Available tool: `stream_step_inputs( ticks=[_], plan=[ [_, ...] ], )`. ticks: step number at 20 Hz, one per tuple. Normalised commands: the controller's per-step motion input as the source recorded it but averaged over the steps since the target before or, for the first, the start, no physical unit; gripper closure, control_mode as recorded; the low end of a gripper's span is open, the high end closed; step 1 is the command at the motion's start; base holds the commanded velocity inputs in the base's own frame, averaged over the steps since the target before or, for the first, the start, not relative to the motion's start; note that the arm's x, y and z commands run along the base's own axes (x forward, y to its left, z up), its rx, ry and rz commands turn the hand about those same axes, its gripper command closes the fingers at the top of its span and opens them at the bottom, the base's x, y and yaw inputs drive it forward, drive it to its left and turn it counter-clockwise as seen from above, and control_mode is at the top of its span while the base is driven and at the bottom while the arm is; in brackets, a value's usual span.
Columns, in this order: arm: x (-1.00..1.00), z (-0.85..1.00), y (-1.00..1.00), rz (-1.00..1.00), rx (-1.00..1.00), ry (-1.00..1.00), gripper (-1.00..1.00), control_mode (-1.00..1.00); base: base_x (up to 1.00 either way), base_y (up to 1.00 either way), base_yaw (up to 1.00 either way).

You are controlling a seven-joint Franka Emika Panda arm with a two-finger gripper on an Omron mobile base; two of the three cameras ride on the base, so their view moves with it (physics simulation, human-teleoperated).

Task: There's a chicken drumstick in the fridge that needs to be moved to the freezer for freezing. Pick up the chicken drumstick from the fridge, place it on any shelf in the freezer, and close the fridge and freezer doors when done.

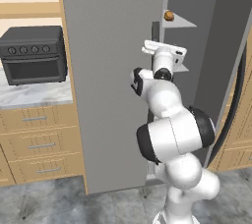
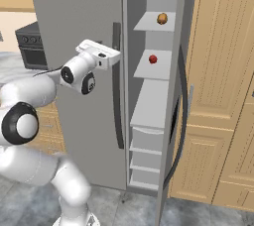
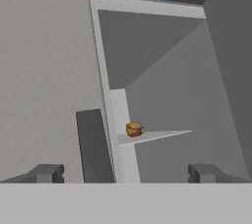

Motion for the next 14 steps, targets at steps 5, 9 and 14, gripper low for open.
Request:
stream_step_inputs(
  ticks=[5, 9, 14],
  plan=[
    [-0.85, 0.85, 0.00, 0.02, 0.00, 0.09, -1.00, -1.00, 0.00, 0.00, 0.00],
    [-0.99, 0.47, 0.00, 0.05, 0.00, 0.37, -1.00, -1.00, 0.00, 0.00, 0.00],
    [-0.96, 0.27, 0.00, 0.07, -0.01, 0.49, -1.00, -1.00, 0.00, 0.00, 0.00]
  ],
)
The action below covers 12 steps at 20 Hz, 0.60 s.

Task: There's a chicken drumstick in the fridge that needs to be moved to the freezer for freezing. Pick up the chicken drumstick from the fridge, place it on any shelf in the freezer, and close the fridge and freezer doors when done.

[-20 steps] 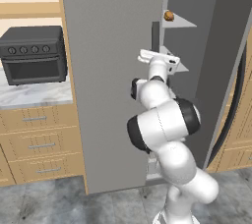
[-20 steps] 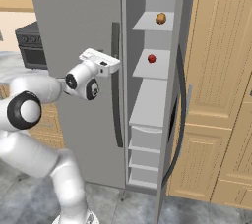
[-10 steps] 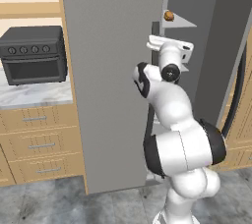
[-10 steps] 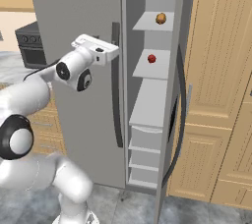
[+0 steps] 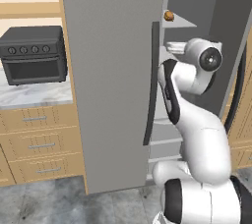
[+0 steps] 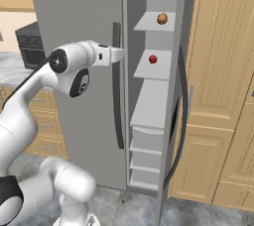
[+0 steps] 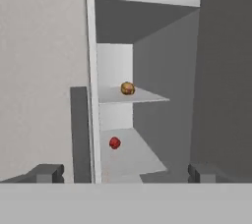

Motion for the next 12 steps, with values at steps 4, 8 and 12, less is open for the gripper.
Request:
stream_step_inputs(
  ticks=[4, 8, 12],
  plan=[
    [-0.84, 0.23, 0.03, 0.09, -0.03, 0.44, -1.00, -1.00, 0.00, 0.00, 0.00],
    [-0.95, -0.44, 0.26, 0.10, 0.00, 0.02, -1.00, -1.00, 0.00, 0.00, 0.00],
    [-0.78, -0.81, 0.26, 0.08, 0.01, 0.00, -1.00, -1.00, 0.00, 0.00, 0.00]
  ],
)
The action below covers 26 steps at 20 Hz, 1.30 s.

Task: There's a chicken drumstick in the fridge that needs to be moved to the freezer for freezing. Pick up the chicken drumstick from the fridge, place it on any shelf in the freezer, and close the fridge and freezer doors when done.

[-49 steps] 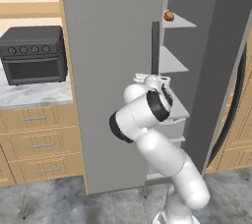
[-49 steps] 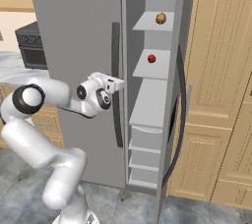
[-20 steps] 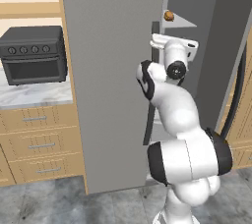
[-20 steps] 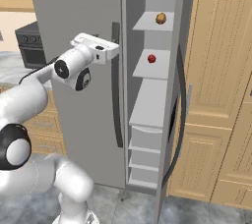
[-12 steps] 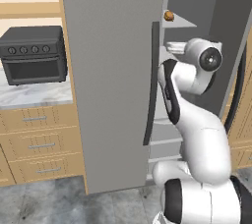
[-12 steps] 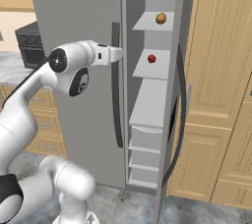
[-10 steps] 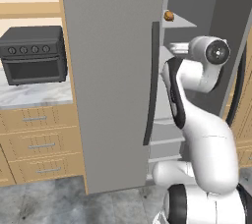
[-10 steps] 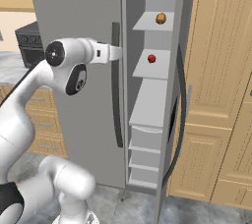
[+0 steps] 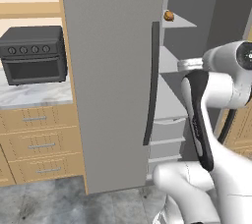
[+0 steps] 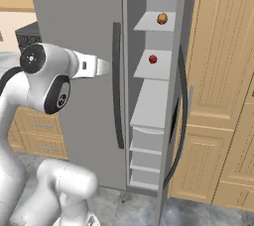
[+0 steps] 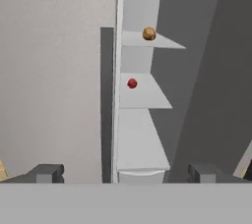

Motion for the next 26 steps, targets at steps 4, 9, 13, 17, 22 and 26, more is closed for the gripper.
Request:
stream_step_inputs(
  ticks=[4, 9, 13, 17, 22, 26],
  plan=[
    [-0.62, -0.44, 0.07, 0.04, 0.00, 0.05, -1.00, -1.00, 0.00, 0.00, 0.00],
    [-0.88, -0.02, -0.02, 0.00, 0.00, 0.01, -1.00, -1.00, 0.00, 0.00, 0.00],
    [-0.85, 0.00, -0.12, 0.00, 0.00, 0.00, -1.00, -1.00, 0.00, 0.00, 0.00],
    [-0.41, 0.00, -0.40, 0.00, 0.00, 0.00, -1.00, -1.00, 0.00, 0.00, 0.00],
    [-0.29, 0.00, -0.57, 0.04, 0.00, -0.02, -1.00, -1.00, 0.00, 0.00, 0.00],
    [-0.02, -0.04, -0.56, 0.10, 0.00, -0.12, -1.00, -1.00, 0.00, 0.00, 0.00]
  ],
)
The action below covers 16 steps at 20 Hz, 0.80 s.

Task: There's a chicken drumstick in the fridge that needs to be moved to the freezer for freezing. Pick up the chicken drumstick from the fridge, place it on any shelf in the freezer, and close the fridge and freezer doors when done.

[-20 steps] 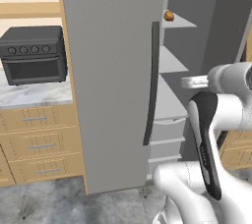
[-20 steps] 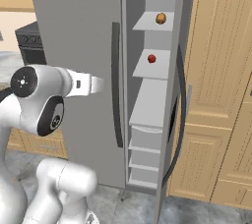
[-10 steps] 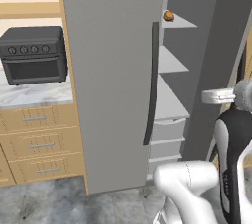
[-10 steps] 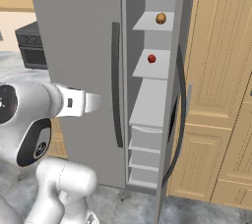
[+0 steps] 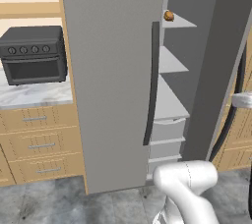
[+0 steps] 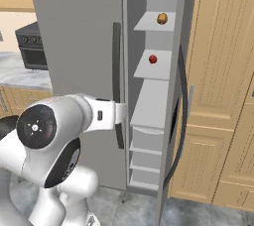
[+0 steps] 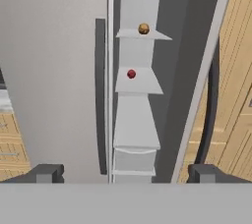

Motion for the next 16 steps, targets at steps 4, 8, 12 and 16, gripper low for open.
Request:
stream_step_inputs(
  ticks=[4, 8, 12, 16],
  plan=[
    [-0.06, -0.03, -0.61, 0.12, 0.00, -0.12, -1.00, -1.00, 0.00, 0.00, 0.00],
    [0.00, -0.11, -0.44, 0.14, 0.00, -0.04, -1.00, -1.00, 0.00, 0.00, 0.00],
    [0.04, -0.29, -0.32, 0.24, 0.00, 0.00, -1.00, -1.00, 0.00, 0.00, 0.00],
    [0.07, -0.28, -0.43, 0.27, 0.01, -0.02, -1.00, -1.00, 0.00, 0.00, 0.00]
  ],
)
